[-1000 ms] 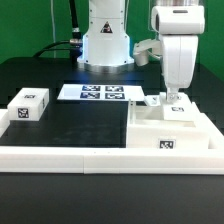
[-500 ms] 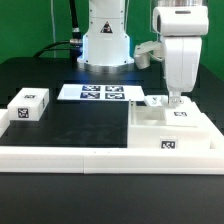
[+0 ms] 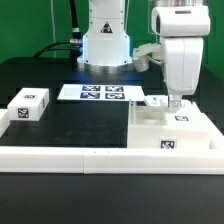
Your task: Assemble cabinet
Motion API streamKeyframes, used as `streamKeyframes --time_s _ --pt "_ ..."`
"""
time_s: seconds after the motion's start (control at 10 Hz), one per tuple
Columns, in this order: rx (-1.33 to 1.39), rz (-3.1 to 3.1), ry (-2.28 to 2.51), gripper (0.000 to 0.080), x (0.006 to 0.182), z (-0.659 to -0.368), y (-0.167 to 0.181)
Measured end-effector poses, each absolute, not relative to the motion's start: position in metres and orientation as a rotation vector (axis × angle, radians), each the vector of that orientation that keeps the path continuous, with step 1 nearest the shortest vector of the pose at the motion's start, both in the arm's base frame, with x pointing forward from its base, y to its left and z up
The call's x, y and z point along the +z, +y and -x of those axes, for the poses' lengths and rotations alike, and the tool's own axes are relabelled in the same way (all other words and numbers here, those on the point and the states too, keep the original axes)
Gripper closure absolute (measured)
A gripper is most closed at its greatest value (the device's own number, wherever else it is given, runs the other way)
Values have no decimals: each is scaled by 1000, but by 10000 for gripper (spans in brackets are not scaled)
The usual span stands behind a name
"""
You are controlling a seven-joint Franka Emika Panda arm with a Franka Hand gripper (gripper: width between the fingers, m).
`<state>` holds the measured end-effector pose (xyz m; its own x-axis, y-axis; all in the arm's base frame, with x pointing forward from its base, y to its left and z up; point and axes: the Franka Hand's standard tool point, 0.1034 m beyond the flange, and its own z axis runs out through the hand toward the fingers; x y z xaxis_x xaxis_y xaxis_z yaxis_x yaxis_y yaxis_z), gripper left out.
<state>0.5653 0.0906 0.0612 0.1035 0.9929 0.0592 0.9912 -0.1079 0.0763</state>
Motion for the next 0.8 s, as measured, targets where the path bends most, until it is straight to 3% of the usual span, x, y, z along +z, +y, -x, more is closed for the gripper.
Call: streamKeyframes --time_s 0.8 --pt "125 -2407 2005 721 60 -570 95"
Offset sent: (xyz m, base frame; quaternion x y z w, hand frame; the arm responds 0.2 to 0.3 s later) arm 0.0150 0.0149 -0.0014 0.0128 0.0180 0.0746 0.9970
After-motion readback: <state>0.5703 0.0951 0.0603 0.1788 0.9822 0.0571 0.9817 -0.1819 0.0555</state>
